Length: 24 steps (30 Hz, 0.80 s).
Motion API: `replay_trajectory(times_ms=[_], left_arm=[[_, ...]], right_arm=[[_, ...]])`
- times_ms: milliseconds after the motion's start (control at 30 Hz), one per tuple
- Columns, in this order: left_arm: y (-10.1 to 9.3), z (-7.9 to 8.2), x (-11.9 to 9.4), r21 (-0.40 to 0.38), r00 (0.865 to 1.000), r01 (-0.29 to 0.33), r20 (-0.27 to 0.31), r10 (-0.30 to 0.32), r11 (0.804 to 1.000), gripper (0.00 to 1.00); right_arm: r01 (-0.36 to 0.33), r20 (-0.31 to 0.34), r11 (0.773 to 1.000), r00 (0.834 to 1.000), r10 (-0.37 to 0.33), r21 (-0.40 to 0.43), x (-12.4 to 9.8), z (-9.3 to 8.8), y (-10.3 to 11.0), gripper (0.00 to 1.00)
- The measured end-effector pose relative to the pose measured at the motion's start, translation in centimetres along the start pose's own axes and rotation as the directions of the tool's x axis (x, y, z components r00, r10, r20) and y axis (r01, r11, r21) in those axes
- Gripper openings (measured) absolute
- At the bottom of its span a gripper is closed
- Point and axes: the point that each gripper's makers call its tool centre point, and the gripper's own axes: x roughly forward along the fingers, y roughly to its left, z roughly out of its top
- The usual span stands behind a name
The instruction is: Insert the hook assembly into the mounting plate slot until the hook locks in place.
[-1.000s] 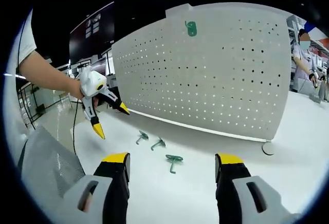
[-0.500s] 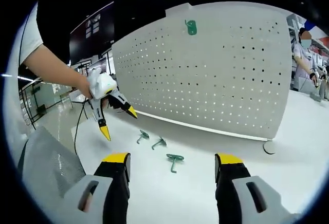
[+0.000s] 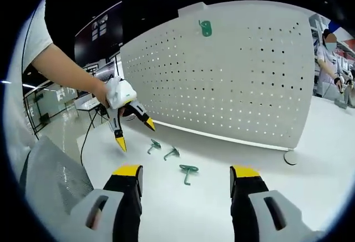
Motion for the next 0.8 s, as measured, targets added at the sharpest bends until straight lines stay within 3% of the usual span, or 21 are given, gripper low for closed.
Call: replay_trajectory(times_ms=[367,800], left_arm=[[0.3,1.2,1.7,0.024,0.999,0.035,-0.016,-0.035,0.999,0.75],[0.5,1.6,2.8,0.028,0.998,0.061,-0.020,-0.060,0.998,0.74]], right_arm=[[0.012,-0.002,1.000,1.000,-0.012,0.008,-0.2,-0.1,-0.3,0.62],[0.017,0.001,1.000,1.000,-0.017,0.010,-0.1,0.0,-0.6,0.61]])
